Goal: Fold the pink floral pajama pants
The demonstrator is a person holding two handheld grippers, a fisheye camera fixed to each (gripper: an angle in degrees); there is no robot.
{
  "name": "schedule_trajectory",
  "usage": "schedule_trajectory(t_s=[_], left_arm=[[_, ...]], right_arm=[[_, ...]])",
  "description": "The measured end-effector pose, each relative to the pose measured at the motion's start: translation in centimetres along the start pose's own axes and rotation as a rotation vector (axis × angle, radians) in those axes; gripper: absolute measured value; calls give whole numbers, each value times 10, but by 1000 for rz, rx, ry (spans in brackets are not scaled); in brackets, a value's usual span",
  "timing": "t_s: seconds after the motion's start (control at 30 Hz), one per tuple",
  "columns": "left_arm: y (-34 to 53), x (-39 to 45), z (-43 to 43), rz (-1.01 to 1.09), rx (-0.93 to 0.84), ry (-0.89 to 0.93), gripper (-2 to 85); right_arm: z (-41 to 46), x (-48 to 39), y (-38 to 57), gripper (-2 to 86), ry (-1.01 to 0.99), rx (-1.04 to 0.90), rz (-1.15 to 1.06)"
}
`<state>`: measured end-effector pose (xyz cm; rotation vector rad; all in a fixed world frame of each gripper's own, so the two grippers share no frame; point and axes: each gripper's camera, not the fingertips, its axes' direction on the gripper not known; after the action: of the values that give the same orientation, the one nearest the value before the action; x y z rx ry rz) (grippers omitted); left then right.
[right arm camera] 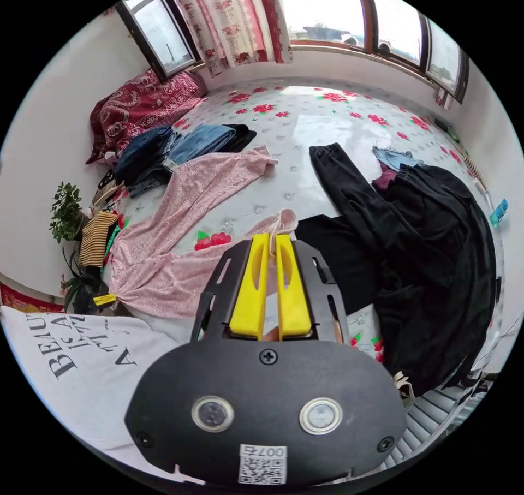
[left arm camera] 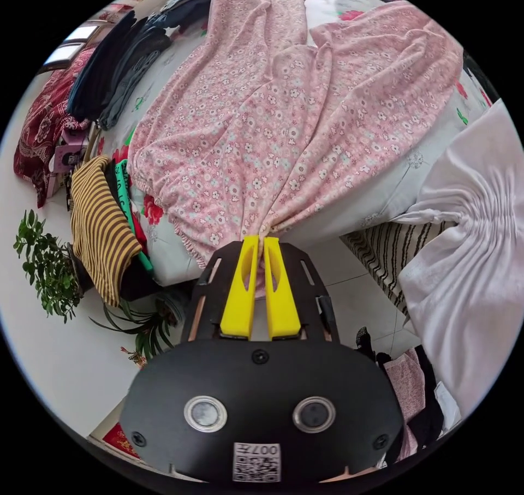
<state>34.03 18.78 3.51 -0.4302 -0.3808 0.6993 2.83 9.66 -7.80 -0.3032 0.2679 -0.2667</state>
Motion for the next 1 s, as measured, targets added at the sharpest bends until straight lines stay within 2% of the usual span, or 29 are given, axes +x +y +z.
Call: schedule_trajectory(t_s=[0.1,0.2,0.33,0.47,0.6,0.7,0.77,0.83,1.0], left_arm=[[-6,3,2,15,9,2,-8],[-8,0,3,-9,19,6,-7],[-3,4,0,-34,33,-7,-7],[1,10,6,-38,22,2,-7],[-2,9,8,-30,5,-4,-7],[-6,6,9,-27,-6,-9,-7],[-6,3,12,-24,-10,-3,-7],[-6,0,15,-18,-11,-1,-7],[2,-5,6,22,24,-15,-7]], right_arm=[[73,24,-43,60,-15,-40,62],[138,47,-36,86,-95,-135,109],[155,70,28,92,-79,-93,199],[189,104,81,85,-244,-131,349],[208,102,66,70,-278,-52,365],[230,85,45,52,-237,-109,345],[229,74,39,31,-116,-107,331],[228,69,35,12,-127,-162,279],[102,81,95,-1,-32,32,210]])
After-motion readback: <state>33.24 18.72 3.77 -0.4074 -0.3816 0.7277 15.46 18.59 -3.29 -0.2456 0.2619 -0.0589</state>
